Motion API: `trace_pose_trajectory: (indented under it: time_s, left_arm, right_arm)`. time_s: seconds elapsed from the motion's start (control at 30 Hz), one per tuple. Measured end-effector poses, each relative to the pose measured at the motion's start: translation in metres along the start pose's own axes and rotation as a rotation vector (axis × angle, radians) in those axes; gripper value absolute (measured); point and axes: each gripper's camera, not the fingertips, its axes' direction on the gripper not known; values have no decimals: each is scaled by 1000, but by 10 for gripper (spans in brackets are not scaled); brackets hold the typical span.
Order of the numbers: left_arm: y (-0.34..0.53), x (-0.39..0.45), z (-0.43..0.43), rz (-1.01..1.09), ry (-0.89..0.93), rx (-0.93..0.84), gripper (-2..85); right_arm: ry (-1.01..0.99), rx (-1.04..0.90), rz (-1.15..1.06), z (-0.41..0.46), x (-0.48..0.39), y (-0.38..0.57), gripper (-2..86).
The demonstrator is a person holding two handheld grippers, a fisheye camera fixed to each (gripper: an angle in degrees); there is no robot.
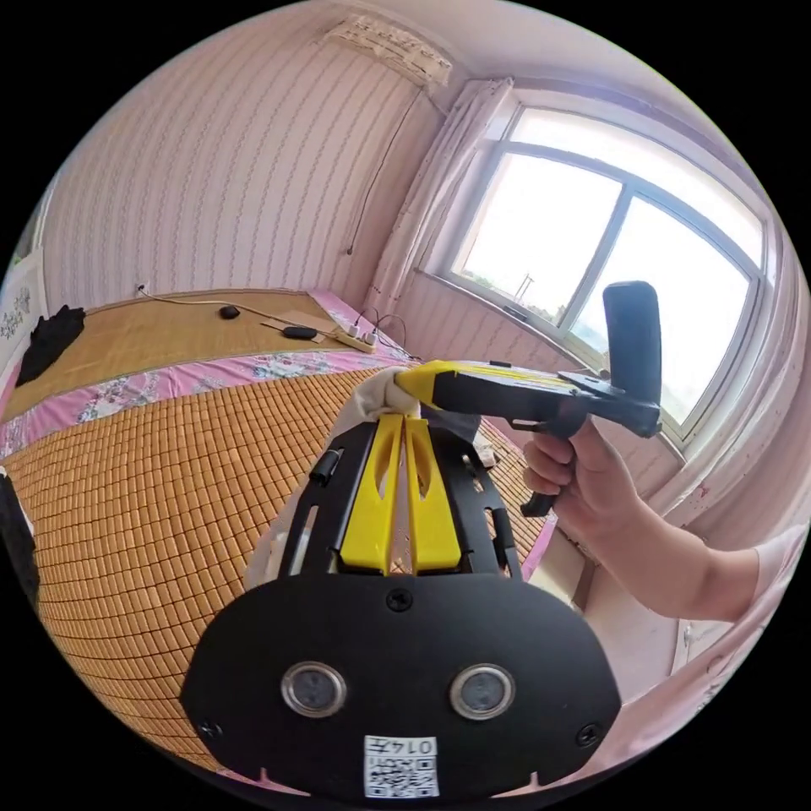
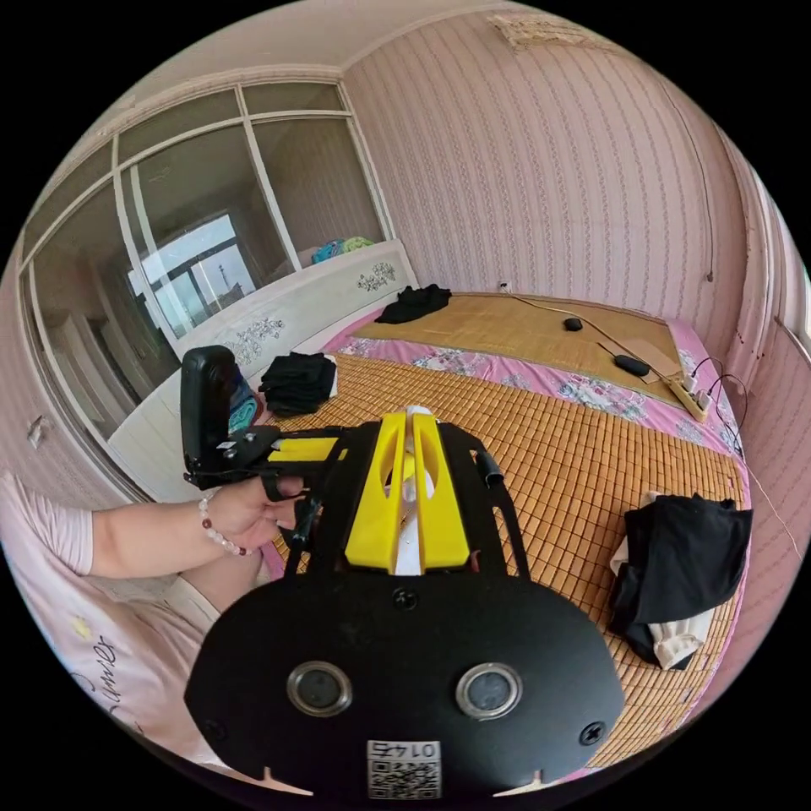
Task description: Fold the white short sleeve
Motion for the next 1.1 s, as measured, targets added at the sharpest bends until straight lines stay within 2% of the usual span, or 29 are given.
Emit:
trace_pose_trajectory:
  time_s: [0.1,0.17,0.27,0.3,0.4,0.47,0.57,0.7,0.87,1.0,1.1]
  left_arm:
    - [-5,4,-77,90,-116,80,-10]
    - [3,19,-120,222,-206,91,-10]
    - [38,26,-138,295,-192,16,-10]
    - [48,25,-137,293,-180,-19,-10]
    - [116,4,-113,210,-136,-221,-10]
    - [179,-24,-90,61,-84,-415,-10]
    - [243,-52,-86,-106,-39,-590,-10]
    - [264,-65,-109,-144,-47,-614,-10]
    - [234,-74,-128,-88,-102,-557,-8]
    - [199,-70,-118,2,-112,-540,2]
    - [173,-67,-97,48,-125,-539,46]
  right_arm:
    - [-140,154,29,-7,-33,-12,3]
    - [-216,247,58,-11,-53,-2,3]
    - [-175,262,84,-4,-73,39,4]
    - [-164,244,99,0,-75,50,4]
    - [-106,14,179,44,-78,116,6]
    - [5,-261,270,89,-76,180,10]
    - [63,-474,370,114,-75,243,31]
    - [41,-492,471,114,-70,269,68]
    - [40,-452,576,116,-50,266,93]
    - [142,-493,556,124,-40,256,106]
    - [194,-522,511,134,-36,247,108]
